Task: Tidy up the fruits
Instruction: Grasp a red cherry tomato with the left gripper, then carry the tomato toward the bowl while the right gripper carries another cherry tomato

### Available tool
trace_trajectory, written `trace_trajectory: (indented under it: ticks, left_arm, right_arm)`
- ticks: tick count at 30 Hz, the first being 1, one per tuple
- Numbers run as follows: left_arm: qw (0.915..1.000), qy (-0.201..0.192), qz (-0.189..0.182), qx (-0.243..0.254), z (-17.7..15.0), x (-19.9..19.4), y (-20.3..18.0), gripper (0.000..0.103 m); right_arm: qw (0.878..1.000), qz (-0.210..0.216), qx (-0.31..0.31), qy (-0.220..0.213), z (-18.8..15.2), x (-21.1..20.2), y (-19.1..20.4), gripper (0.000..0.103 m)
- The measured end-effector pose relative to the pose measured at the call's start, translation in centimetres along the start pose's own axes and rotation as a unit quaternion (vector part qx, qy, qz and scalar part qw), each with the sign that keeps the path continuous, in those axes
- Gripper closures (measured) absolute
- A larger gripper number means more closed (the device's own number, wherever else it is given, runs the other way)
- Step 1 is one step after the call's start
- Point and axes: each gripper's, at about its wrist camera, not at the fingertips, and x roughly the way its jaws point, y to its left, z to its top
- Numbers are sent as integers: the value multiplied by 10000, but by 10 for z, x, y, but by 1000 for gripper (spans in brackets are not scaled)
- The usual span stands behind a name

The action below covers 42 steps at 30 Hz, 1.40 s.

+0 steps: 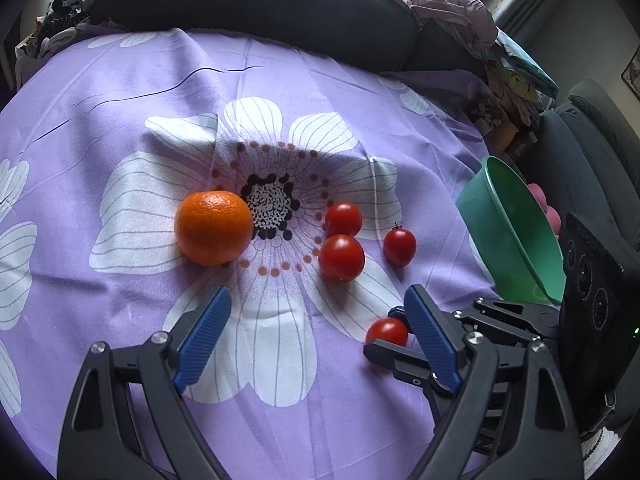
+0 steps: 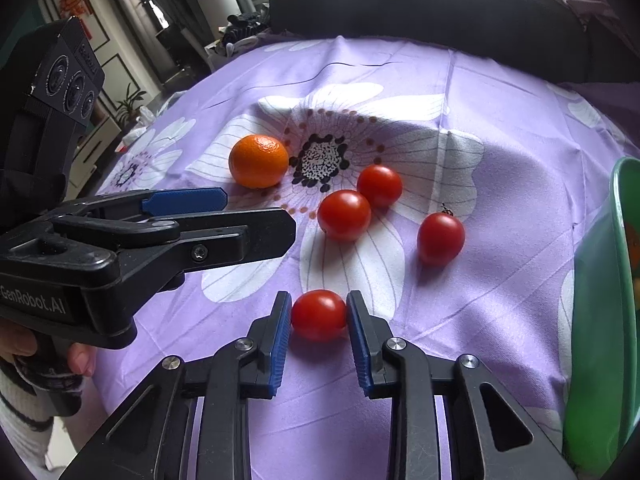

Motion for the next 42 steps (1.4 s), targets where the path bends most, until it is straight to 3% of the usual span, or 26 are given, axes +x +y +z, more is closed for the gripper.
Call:
trace_trajectory:
  ticks: [6,11,16,20,27,42]
  left_arm:
    - [9993,126,62,335,6,19,-18,17]
    - [9980,180,246,558,14,38,-28,28]
    - [9964,247,458,663,18,54,-31,49]
    - [9955,159,602,720,20,57,-31,72]
    - [9962,147,568,649,17,52,-29,73]
    - [9964,-35,490,692,-14,-4,-49,73]
  right_arm:
    - [9995,168,212,-192,-12,-18,-14,73]
    - [9993,119,288,-216,-24,-30,-21,73]
    - [9989,148,360,-278,-29,-37,-27,73]
    - [9986,173,376,-338,-28,-39,-29,73]
    - [9982,175,405,-403,-29,-41,-30,73]
    - [9976,159,349,-572,-35,-61,-20,73]
